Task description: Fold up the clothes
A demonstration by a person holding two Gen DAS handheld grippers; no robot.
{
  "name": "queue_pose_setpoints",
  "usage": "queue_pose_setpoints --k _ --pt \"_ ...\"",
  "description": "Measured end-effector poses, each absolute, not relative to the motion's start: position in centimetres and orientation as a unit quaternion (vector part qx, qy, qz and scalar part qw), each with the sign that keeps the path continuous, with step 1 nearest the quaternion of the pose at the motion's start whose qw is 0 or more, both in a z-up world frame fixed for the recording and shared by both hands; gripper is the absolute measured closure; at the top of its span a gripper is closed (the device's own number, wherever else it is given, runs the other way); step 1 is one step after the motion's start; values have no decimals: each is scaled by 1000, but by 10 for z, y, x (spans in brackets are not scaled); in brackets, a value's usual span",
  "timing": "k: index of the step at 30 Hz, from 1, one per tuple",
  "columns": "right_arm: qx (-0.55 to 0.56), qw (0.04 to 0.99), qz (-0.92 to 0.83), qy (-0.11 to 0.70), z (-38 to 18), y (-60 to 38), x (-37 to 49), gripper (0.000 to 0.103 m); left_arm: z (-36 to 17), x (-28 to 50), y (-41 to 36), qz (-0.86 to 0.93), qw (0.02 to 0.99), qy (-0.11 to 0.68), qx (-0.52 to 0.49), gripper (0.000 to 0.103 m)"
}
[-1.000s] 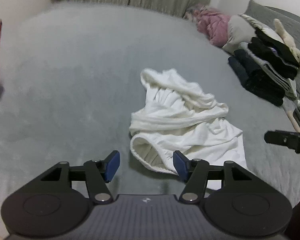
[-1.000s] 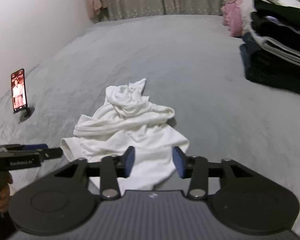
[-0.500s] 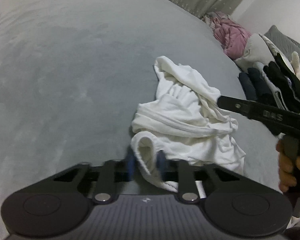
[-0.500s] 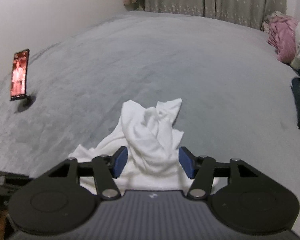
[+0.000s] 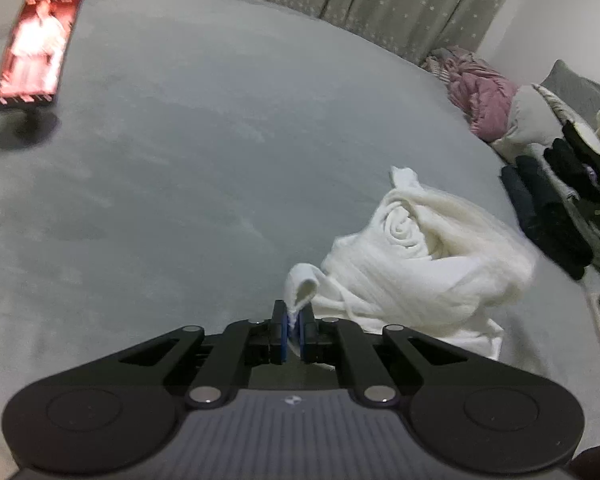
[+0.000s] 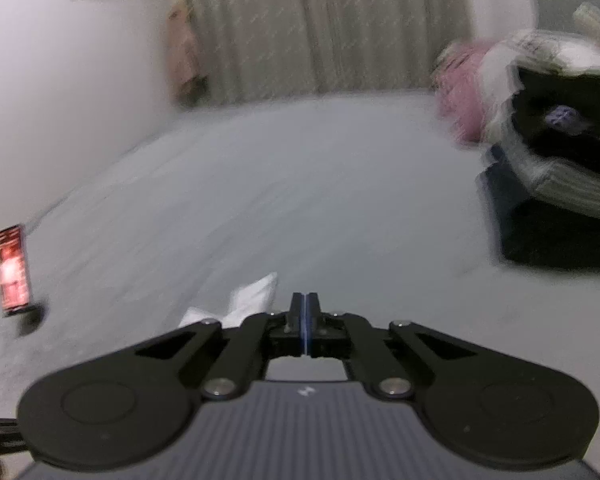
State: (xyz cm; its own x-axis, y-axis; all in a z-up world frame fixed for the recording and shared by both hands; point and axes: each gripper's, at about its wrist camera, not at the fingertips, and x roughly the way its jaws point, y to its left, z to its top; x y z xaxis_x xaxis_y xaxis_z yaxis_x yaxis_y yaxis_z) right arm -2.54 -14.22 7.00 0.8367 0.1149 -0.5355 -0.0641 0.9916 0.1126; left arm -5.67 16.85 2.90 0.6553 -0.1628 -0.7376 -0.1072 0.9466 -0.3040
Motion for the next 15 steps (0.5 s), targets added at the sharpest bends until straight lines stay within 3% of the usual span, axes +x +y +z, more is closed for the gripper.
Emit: queue_pose_setpoints --k 4,5,7,11,15 --pt "47 949 75 302 82 -150 -43 103 34 -64 168 -27 895 414 -167 99" --pt "46 944 95 313 81 -143 -46 90 34 -65 166 -27 895 414 -165 99" --pt "39 933 135 332 73 -122 -50 78 31 -65 163 -28 892 418 -168 96" --pt "11 910 203 361 51 -67 -51 74 21 -63 166 -23 883 426 -194 72" --pt "5 893 238 382 35 -29 -44 67 12 -61 168 -17 879 432 -202 66"
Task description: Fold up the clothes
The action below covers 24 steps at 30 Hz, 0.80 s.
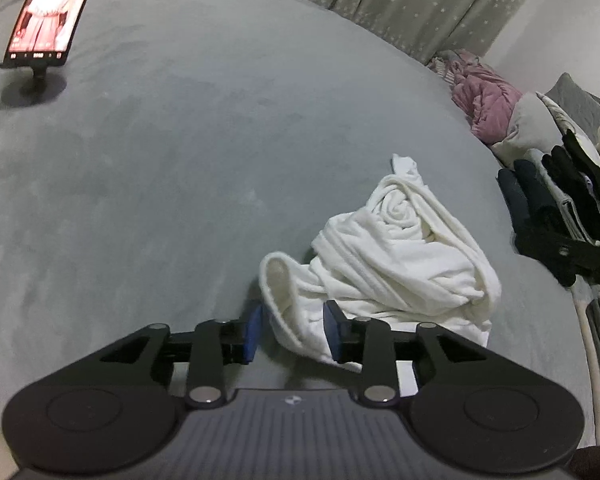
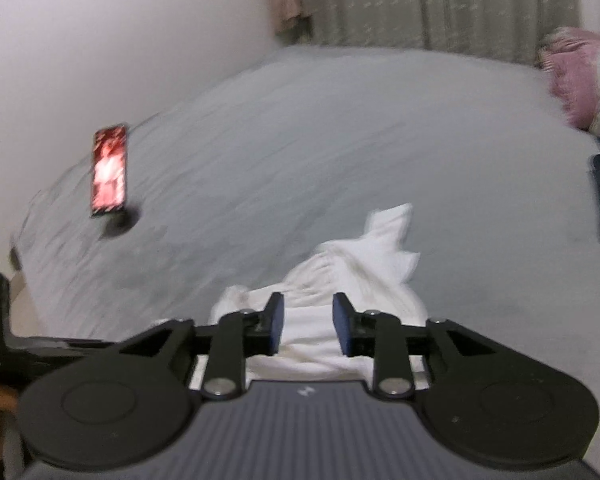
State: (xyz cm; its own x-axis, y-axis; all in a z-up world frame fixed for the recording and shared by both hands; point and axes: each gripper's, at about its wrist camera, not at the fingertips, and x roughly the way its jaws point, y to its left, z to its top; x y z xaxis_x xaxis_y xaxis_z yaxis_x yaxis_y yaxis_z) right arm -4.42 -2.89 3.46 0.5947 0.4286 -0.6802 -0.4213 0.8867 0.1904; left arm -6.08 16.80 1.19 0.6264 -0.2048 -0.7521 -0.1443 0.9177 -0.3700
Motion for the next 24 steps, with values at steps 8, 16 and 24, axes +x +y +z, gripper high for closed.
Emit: queue_pose_setpoints --k 8,16,24 --pt "-14 871 263 414 3 19 -27 48 -1 -55 176 -24 878 428 -212 65" --pt "-30 844 292 448 -30 52 -11 46 -8 -56 185 -50 882 410 -227 73" --pt "2 844 304 441 -32 39 -8 96 -4 -60 183 -44 890 398 -218 99"
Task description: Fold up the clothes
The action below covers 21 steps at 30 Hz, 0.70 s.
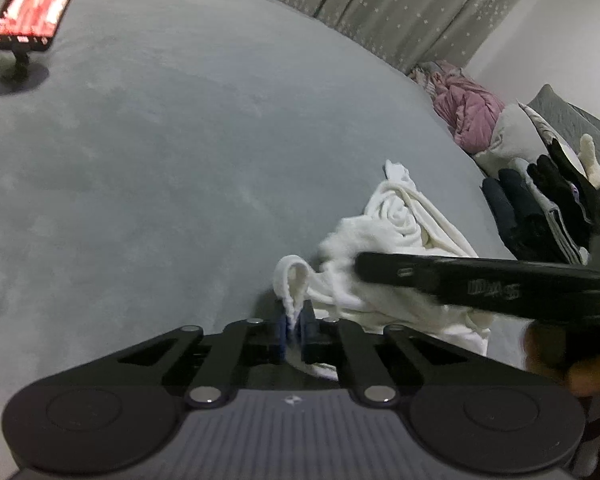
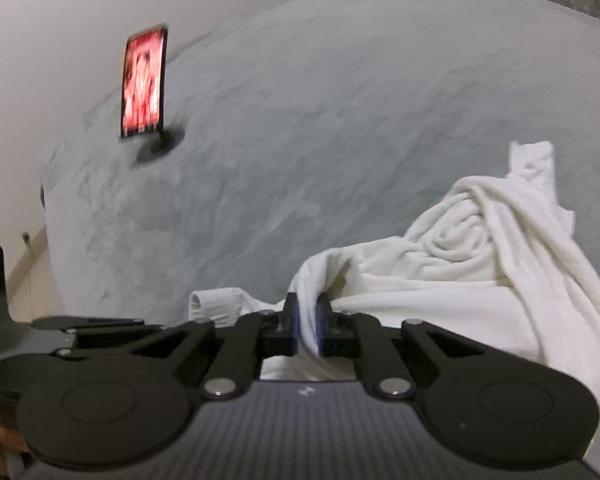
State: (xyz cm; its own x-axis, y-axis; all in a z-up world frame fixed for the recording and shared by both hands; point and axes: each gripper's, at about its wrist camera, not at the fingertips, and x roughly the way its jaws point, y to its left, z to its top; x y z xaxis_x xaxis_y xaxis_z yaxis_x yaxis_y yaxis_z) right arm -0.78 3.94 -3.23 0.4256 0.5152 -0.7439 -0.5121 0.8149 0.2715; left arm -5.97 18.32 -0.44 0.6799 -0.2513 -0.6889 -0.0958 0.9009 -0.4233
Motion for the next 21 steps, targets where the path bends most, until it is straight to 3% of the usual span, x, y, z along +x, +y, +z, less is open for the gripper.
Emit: queue_pose_setpoints --k 10,21 --pt "29 909 190 369 32 -64 -29 96 18 -61 182 -13 904 390 -176 99" --pt "35 928 100 357 50 -148 -60 97 45 -65 191 32 909 394 -134 99"
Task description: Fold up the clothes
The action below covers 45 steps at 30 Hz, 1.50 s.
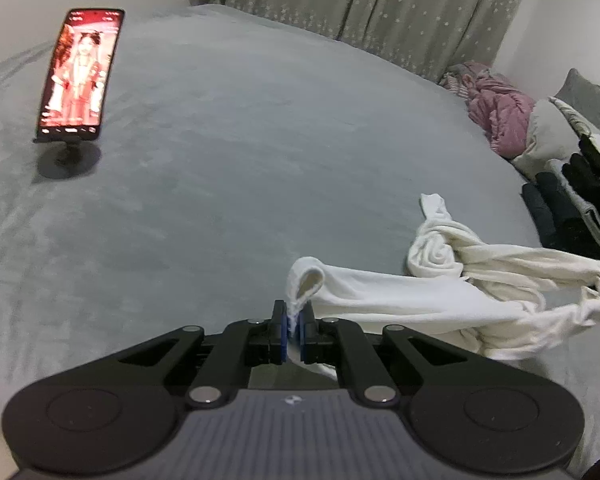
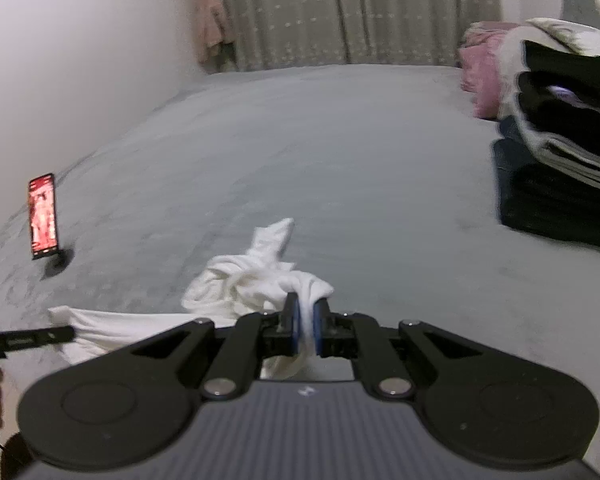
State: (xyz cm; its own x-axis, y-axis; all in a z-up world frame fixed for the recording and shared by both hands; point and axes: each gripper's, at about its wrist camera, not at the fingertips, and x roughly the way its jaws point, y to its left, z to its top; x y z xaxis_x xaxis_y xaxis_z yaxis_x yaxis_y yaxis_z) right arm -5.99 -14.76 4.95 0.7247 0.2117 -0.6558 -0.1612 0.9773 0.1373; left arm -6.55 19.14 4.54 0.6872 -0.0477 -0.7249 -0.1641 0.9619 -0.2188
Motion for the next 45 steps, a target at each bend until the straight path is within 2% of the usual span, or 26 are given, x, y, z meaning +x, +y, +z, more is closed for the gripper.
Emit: queue_pose_setpoints --k 8,16,19,22,23,24,25,27,33,39,45 --pt "30 920 34 390 32 -188 -71 97 40 -69 194 50 902 408 -130 99" --pt "18 910 -47 412 12 -218 -66 97 23 -67 201 28 889 424 -173 98" --pt "24 902 -70 426 3 -233 -62 98 17 -64 201 11 884 429 -187 95" --pt "28 892 -80 444 -5 -240 -59 97 13 -62 198 2 881 433 -191 85" --pt "32 889 -76 450 -7 -240 -58 96 12 -61 197 2 881 434 -189 75" --pt "35 887 -72 455 -8 -240 -57 88 11 -60 195 1 881 434 -187 70" --pt "36 887 -65 455 -7 -238 -57 85 10 -60 194 1 881 434 -186 70" --pt "37 891 -48 449 -1 -230 -56 70 9 -57 193 -3 881 435 -188 69" --pt "12 906 47 421 20 -178 -44 47 5 -53 189 -4 880 438 -183 68" --pt "-68 898 140 411 9 -106 -16 35 3 -51 191 1 879 438 -190 68" --pt "-123 887 180 406 -20 -68 18 30 0 -49 191 1 878 439 -189 70"
